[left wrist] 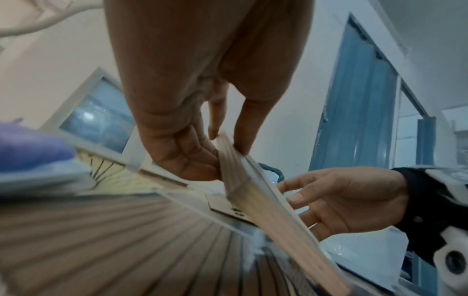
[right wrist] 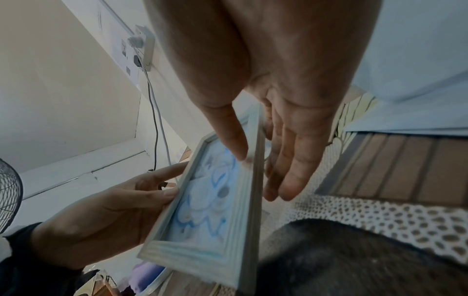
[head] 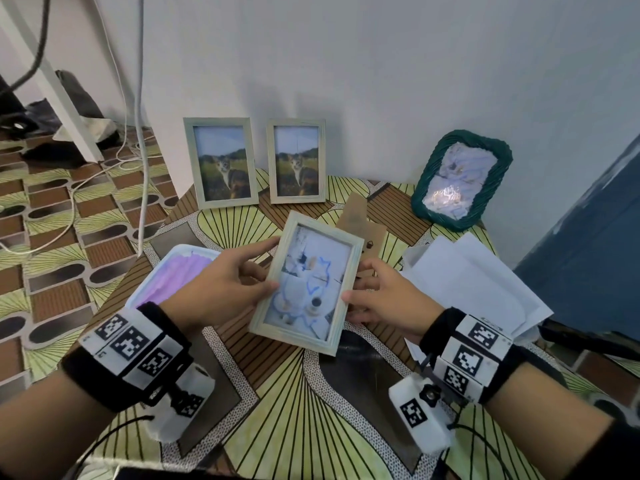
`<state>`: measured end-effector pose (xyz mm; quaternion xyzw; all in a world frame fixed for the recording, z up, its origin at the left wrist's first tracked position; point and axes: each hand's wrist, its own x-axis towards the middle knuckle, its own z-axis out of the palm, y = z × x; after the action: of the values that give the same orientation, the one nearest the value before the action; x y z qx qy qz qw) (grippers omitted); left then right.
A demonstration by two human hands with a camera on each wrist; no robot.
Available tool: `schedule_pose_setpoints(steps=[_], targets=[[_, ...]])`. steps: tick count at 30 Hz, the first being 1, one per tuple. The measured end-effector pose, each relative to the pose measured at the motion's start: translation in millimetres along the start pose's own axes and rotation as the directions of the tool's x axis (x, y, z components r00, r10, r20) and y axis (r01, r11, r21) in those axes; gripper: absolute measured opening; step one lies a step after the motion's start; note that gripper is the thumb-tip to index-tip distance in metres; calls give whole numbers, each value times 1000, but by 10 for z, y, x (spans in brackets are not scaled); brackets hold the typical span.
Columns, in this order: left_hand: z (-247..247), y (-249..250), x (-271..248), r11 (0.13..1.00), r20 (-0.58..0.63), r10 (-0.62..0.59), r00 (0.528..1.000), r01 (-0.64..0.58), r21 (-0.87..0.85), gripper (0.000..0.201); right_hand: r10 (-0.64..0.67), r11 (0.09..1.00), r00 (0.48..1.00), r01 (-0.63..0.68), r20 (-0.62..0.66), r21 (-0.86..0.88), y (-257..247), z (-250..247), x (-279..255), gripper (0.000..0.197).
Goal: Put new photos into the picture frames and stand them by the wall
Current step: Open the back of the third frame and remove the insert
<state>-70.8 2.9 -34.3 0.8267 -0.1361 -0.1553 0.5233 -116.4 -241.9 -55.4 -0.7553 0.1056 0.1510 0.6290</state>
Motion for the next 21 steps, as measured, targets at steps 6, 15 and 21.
schedule_pose_setpoints(steps=[6,15,21], targets=[[-128,122,97,996,15,-78,997,77,47,55,56,998,997,-57,49,3,-130,41,-50,53],[-388,182,94,917,60,86,994,-103,386,44,-40,998,999,39,-20,-50,-178,27,-16,50],[-325,403,62,554,334,381,862,-502,664,42,-94,994,992,98,-84,48,-310,-25,42,35]])
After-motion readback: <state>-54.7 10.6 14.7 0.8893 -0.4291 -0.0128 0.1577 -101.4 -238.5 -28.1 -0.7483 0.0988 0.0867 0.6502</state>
